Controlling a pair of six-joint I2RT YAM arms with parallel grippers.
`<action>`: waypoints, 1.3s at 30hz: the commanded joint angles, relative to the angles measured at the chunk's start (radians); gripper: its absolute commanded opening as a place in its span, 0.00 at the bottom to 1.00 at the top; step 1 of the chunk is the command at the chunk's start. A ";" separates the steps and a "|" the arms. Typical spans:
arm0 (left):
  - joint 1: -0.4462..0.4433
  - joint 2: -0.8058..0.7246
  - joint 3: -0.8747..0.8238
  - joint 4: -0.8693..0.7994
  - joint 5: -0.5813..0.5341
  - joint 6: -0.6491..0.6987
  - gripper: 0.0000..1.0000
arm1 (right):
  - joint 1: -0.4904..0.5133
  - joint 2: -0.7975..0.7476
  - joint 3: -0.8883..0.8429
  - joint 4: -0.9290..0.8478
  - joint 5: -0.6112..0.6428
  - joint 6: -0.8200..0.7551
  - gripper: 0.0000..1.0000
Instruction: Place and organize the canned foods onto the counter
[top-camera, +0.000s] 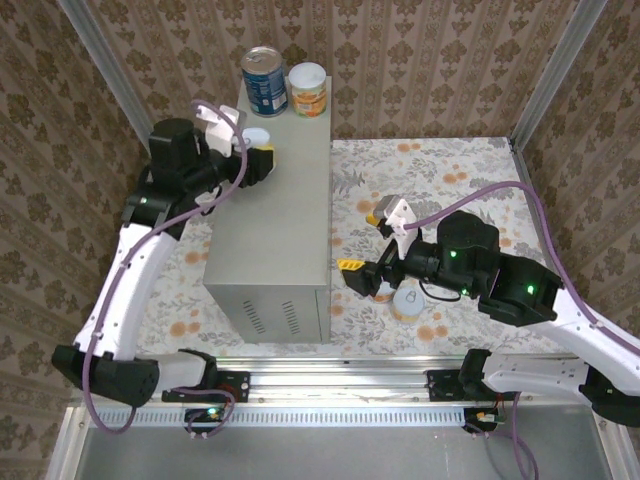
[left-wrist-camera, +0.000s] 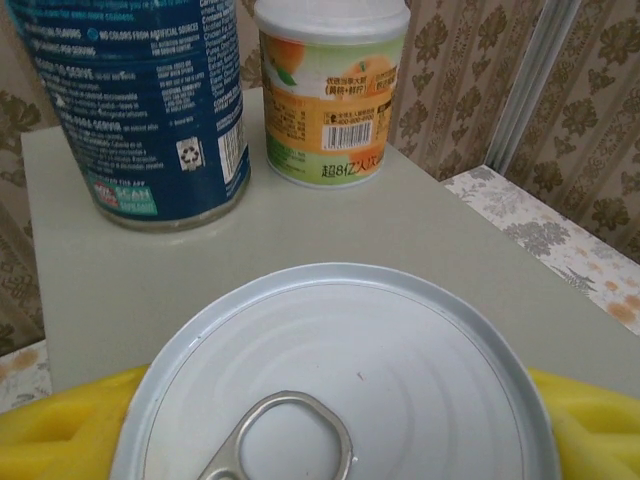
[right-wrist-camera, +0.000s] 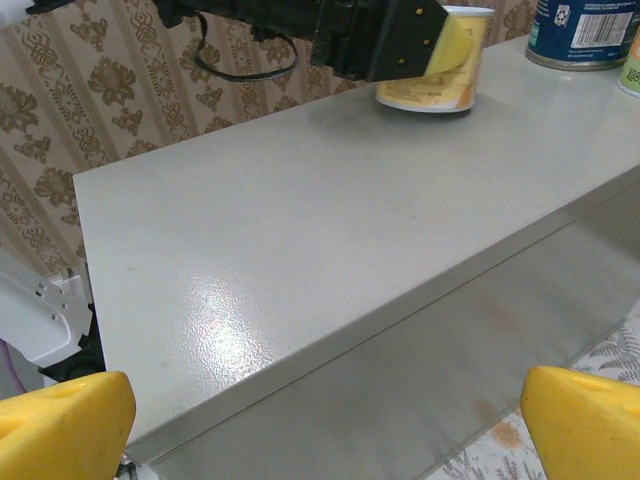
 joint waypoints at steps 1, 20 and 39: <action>0.008 0.016 0.058 0.101 0.032 0.025 0.70 | 0.006 -0.004 0.021 0.036 0.017 -0.004 1.00; 0.048 -0.047 -0.040 0.092 0.141 0.006 0.94 | 0.007 -0.020 0.034 0.025 0.014 0.006 1.00; 0.106 -0.024 -0.144 0.177 0.238 -0.019 0.83 | 0.009 -0.015 0.036 0.031 -0.002 0.032 1.00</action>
